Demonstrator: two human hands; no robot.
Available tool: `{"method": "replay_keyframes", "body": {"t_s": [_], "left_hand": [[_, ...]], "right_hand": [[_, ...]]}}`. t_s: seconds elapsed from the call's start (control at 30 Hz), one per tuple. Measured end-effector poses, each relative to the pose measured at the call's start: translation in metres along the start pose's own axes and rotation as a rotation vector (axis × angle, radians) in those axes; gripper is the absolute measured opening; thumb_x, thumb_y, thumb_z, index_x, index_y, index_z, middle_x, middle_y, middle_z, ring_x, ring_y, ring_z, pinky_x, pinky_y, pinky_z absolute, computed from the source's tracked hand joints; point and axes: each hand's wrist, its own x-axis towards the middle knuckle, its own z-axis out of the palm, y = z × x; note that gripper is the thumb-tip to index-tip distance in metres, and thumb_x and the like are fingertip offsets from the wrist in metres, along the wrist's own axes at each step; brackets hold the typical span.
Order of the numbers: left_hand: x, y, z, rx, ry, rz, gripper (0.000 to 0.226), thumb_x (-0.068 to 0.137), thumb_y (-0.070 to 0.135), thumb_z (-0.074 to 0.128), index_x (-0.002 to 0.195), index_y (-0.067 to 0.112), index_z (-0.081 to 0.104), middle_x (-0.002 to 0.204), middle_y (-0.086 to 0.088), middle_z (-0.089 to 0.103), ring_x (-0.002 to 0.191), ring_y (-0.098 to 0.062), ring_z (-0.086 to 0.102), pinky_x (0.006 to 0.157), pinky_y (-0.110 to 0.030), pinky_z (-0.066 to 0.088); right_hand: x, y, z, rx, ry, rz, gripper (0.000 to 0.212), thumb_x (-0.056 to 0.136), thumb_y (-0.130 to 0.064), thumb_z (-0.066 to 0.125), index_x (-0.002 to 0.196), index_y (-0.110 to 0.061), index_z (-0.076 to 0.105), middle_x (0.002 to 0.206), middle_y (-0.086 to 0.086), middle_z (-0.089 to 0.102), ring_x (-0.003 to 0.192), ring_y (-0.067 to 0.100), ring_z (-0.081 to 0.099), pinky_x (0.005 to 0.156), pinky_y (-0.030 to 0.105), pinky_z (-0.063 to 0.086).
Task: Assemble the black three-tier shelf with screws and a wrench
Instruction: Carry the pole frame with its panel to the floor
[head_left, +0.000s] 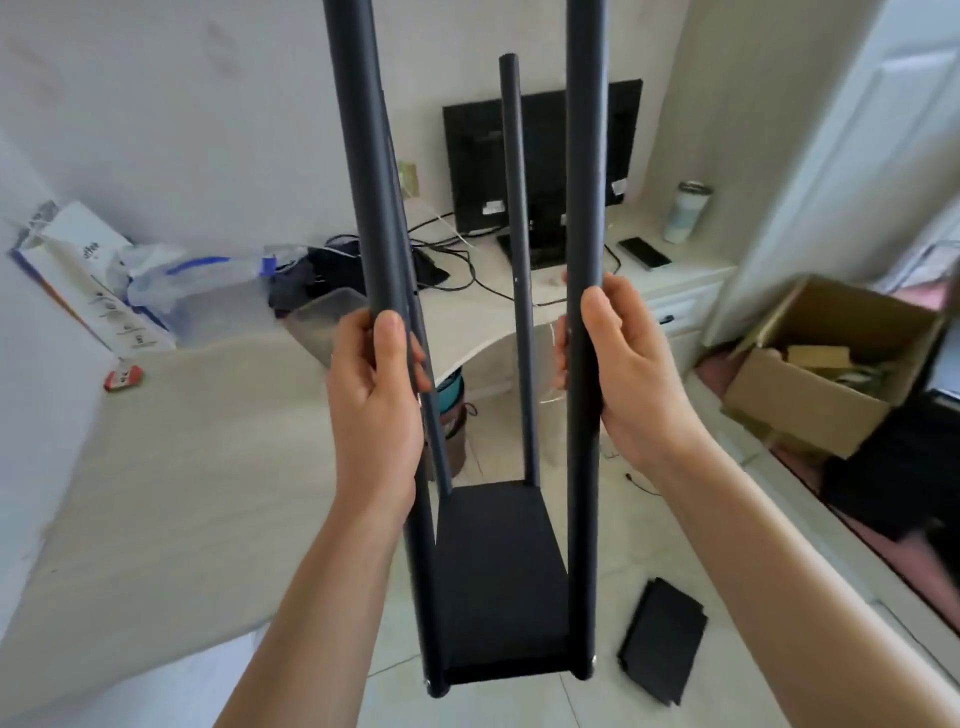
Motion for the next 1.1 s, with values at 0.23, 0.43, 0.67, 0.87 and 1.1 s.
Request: {"method": "replay_keyframes", "body": {"t_s": [0.23, 0.43, 0.67, 0.87, 1.1], "left_hand": [[-0.081, -0.007, 0.113, -0.102, -0.231, -0.126, 0.014, 0.096, 0.046, 0.050, 0.088, 0.038, 0.058, 0.077, 0.001, 0.053, 0.064, -0.014, 0.047, 0.066, -0.030, 0.044], [-0.171, -0.023, 0.206, -0.096, -0.348, -0.216, 0.010, 0.097, 0.041, 0.055, 0.092, 0.032, 0.058, 0.069, 0.009, 0.052, 0.061, -0.008, 0.046, 0.061, -0.014, 0.044], [-0.257, -0.040, 0.297, -0.068, -0.668, -0.383, 0.011, 0.090, 0.051, 0.058, 0.083, 0.044, 0.060, 0.076, 0.009, 0.063, 0.064, -0.011, 0.058, 0.065, -0.019, 0.052], [-0.304, -0.060, 0.360, -0.026, -0.920, -0.534, 0.004, 0.085, 0.055, 0.062, 0.085, 0.051, 0.062, 0.077, 0.009, 0.067, 0.071, -0.015, 0.066, 0.069, -0.029, 0.055], [-0.357, -0.087, 0.407, 0.022, -1.348, -0.530, 0.021, 0.095, 0.016, 0.069, 0.101, 0.033, 0.058, 0.091, 0.002, 0.072, 0.085, -0.017, 0.075, 0.074, -0.026, 0.060]], "right_hand": [[-0.071, -0.019, -0.148, -0.039, 0.094, 0.043, 0.030, 0.099, -0.025, 0.050, 0.129, -0.022, 0.051, 0.085, 0.005, 0.062, 0.076, 0.024, 0.054, 0.072, 0.037, 0.051], [-0.142, -0.035, -0.274, -0.185, 0.156, 0.188, 0.041, 0.100, -0.018, 0.053, 0.138, -0.029, 0.043, 0.097, 0.001, 0.070, 0.088, 0.020, 0.066, 0.083, 0.039, 0.058], [-0.238, -0.030, -0.386, -0.246, 0.348, 0.389, 0.035, 0.096, -0.005, 0.057, 0.121, -0.029, 0.050, 0.098, 0.007, 0.069, 0.086, 0.018, 0.069, 0.086, 0.044, 0.057], [-0.322, -0.007, -0.429, -0.329, 0.561, 0.564, 0.032, 0.094, -0.006, 0.062, 0.117, -0.023, 0.049, 0.101, 0.014, 0.068, 0.093, 0.020, 0.069, 0.091, 0.038, 0.052], [-0.389, 0.022, -0.461, -0.395, 0.843, 0.742, 0.033, 0.091, -0.003, 0.064, 0.112, -0.024, 0.049, 0.100, 0.003, 0.069, 0.097, 0.013, 0.068, 0.079, 0.022, 0.051]]}}
